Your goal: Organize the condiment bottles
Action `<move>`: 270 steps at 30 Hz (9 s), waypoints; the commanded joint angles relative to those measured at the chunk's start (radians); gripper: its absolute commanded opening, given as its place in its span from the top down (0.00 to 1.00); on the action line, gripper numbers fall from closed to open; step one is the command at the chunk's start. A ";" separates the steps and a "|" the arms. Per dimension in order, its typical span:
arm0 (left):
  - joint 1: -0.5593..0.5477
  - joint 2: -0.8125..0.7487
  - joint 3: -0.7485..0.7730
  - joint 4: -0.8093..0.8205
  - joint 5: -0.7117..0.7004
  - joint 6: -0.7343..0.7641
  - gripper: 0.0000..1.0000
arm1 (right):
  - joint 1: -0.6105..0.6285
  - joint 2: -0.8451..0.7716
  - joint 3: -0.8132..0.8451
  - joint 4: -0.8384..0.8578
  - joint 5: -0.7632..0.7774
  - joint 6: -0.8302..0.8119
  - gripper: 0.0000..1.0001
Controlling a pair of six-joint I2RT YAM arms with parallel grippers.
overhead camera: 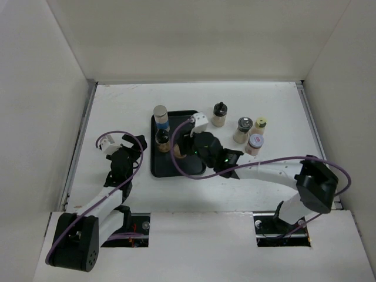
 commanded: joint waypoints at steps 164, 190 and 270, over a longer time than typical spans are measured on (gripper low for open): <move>-0.010 0.004 0.018 0.044 -0.006 -0.001 0.00 | -0.533 0.032 0.001 -0.205 0.058 0.068 0.08; -0.010 -0.013 0.015 0.041 -0.025 0.007 0.00 | -0.276 0.237 0.332 0.002 0.039 -0.056 0.45; -0.005 0.002 0.015 0.047 0.013 -0.016 0.00 | -0.550 -0.127 -0.288 -0.179 0.194 0.223 0.21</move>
